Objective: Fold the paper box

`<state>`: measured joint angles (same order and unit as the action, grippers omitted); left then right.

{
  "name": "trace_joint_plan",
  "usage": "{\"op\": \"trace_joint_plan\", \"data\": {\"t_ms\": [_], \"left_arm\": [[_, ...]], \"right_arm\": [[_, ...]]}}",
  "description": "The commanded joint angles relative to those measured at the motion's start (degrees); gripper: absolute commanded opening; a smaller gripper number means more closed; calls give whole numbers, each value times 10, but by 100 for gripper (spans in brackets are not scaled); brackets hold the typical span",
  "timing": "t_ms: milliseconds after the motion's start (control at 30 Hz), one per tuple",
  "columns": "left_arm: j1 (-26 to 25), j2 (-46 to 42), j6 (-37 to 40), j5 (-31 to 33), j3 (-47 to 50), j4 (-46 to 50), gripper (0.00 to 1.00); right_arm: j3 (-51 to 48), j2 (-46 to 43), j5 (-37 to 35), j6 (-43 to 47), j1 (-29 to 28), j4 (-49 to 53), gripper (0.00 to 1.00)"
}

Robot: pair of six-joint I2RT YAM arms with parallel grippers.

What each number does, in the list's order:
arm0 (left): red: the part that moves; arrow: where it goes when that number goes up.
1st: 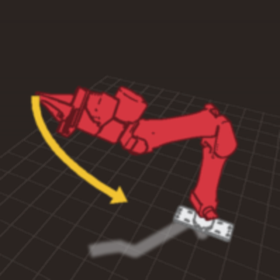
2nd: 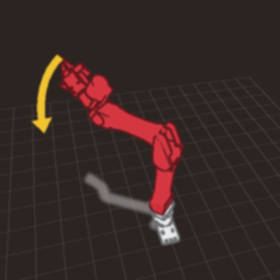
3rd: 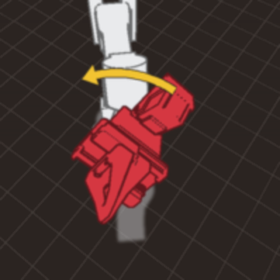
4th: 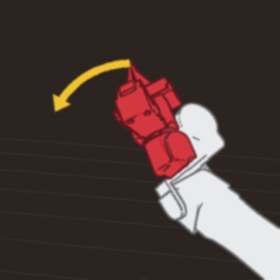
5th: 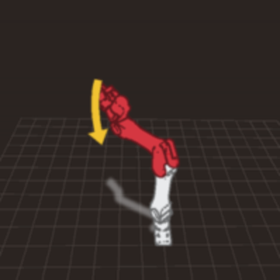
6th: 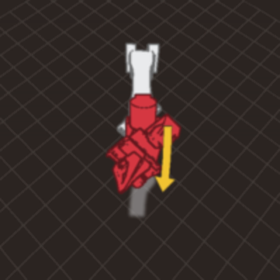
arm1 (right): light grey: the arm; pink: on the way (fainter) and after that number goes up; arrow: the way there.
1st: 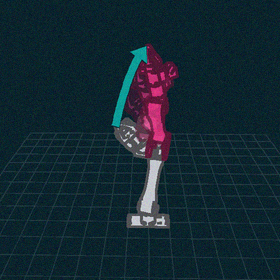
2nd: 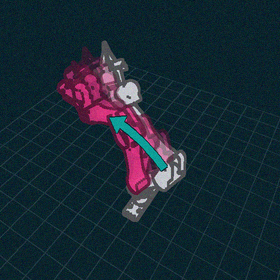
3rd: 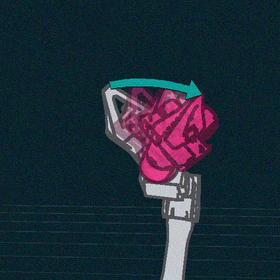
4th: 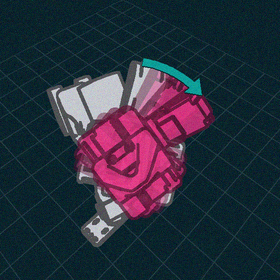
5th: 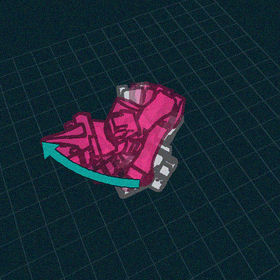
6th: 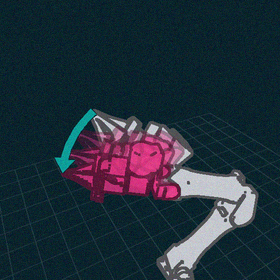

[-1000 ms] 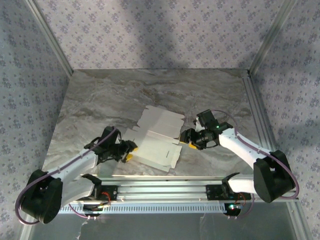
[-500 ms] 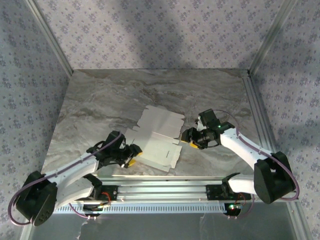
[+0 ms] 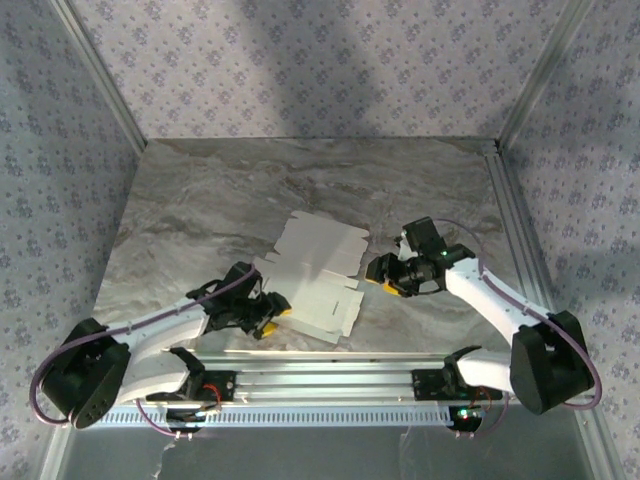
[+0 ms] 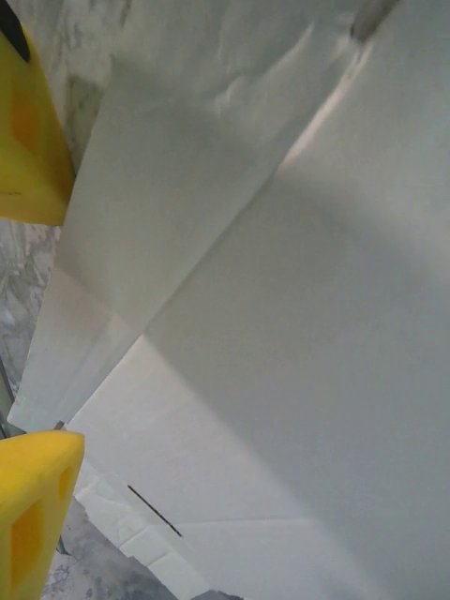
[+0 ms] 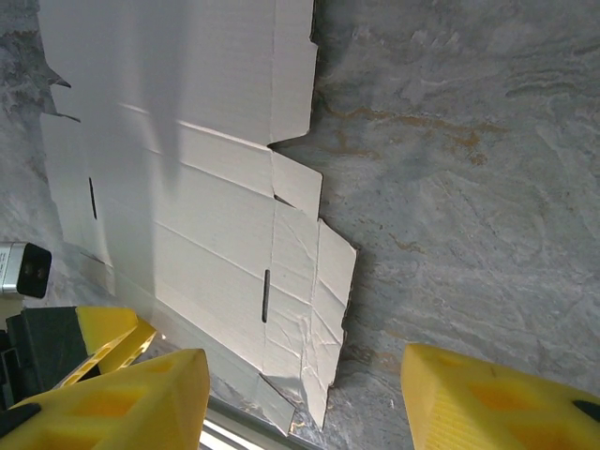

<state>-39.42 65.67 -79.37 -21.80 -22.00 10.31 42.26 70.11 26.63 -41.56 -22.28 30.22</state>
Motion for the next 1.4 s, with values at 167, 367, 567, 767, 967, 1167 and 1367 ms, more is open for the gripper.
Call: {"op": "trace_joint_plan", "data": {"t_ms": [167,367,567,767,967,1167,1367], "left_arm": [[-11,42,-328,75,2,-39,26],[6,73,-222,100,-80,18,0],[97,76,92,105,-277,247,0],[118,138,434,162,-513,438,0],[114,156,306,93,-489,436,0],[78,135,158,26,-354,257,0],[71,161,170,20,-360,261,0]], "right_arm": [[-10,-19,10,-3,6,16,57],[-3,-26,2,2,8,25,54],[32,-46,-46,31,14,55,52],[129,-55,-130,77,26,51,56],[203,25,-171,83,12,86,60],[66,44,-71,14,41,38,61],[-11,83,43,-26,41,-87,61]]}}
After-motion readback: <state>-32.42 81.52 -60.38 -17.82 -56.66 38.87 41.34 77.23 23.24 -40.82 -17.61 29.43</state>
